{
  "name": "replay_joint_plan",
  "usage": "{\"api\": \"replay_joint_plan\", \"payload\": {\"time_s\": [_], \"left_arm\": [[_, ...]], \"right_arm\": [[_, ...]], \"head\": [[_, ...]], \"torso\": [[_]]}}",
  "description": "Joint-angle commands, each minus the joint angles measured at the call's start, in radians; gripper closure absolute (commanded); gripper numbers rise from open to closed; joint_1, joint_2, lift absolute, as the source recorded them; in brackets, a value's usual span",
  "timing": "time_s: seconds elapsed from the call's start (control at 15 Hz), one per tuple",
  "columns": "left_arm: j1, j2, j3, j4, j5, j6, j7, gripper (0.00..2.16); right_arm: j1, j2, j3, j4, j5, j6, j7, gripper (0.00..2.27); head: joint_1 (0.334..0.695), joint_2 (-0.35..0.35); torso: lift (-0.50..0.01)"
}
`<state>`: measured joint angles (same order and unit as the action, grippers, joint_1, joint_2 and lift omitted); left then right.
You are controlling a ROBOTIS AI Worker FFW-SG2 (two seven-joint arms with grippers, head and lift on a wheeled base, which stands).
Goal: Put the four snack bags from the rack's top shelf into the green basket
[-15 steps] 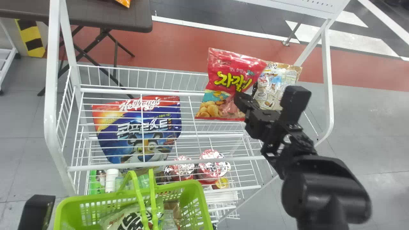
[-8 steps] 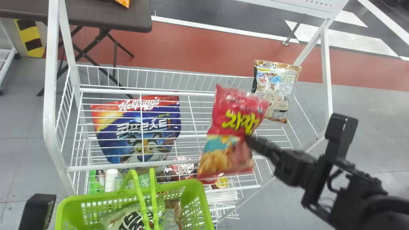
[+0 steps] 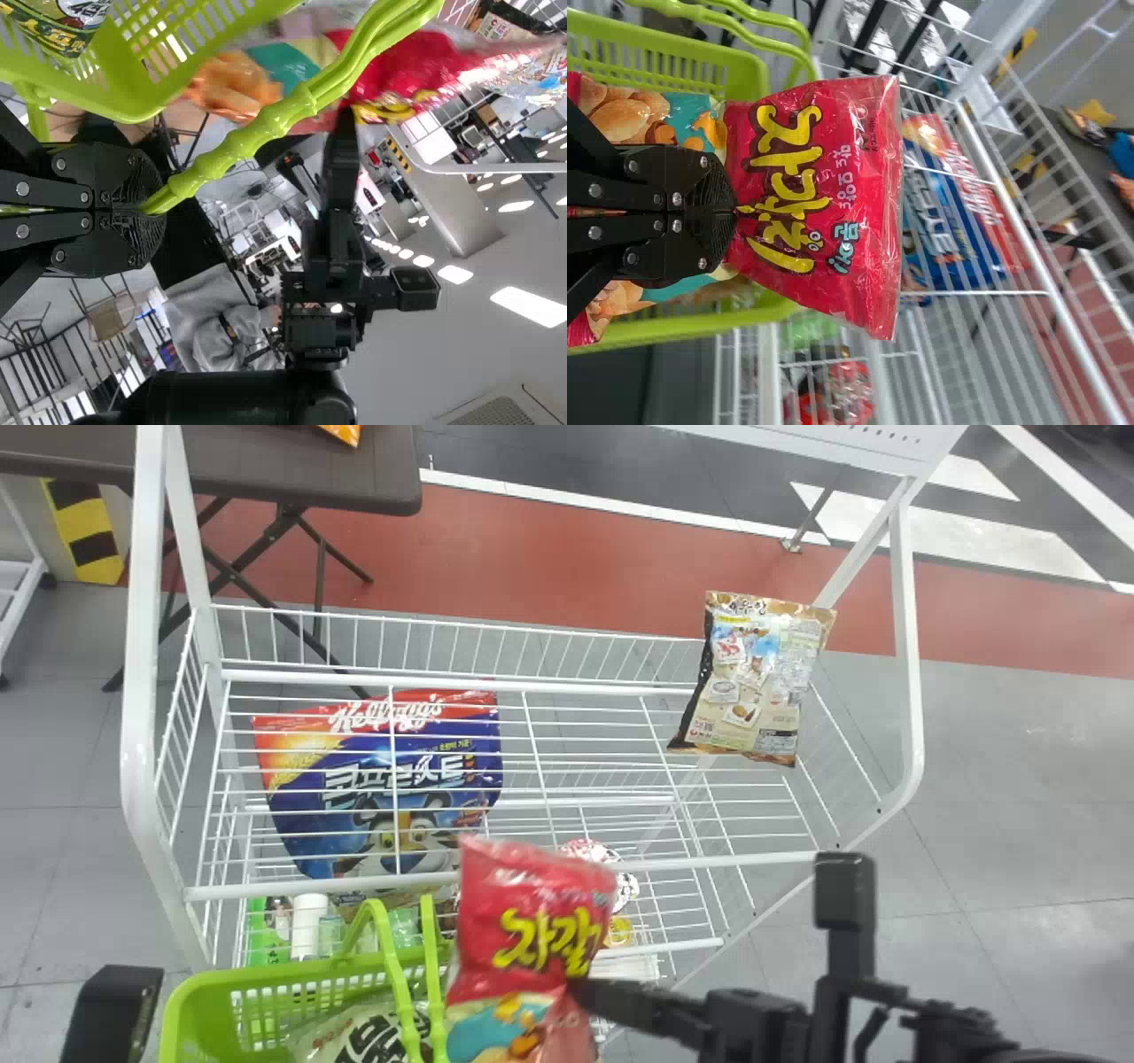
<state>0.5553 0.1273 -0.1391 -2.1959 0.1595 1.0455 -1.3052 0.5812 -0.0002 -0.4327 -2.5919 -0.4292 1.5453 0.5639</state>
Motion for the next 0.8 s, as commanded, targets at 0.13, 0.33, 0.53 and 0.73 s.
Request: {"api": "replay_joint_plan", "payload": {"time_s": [0.13,0.33,0.53,0.73], "left_arm": [[0.0,0.0,0.001,-0.001,0.0,0.0,0.0,1.55],[0.0,0.0,-0.002,0.002,0.0,-0.003,0.001,1.55],[-0.005,0.0,-0.014,0.002,-0.002,-0.003,0.006,1.55],[-0.006,0.0,-0.016,0.002,-0.003,-0.003,0.007,1.55]], "right_arm": [[0.042,-0.024,0.164,0.096,0.112,0.027,0.007,2.24],[0.049,-0.057,0.241,0.139,0.198,0.027,-0.032,2.24],[0.037,-0.072,0.264,0.164,0.236,0.027,-0.091,1.9],[0.039,-0.069,0.239,0.145,0.225,0.009,-0.093,0.0]], "head": [[0.695,-0.35],[0.695,-0.35],[0.695,-0.35],[0.695,-0.35]], "torso": [[0.0],[0.0],[0.0],[0.0]]}}
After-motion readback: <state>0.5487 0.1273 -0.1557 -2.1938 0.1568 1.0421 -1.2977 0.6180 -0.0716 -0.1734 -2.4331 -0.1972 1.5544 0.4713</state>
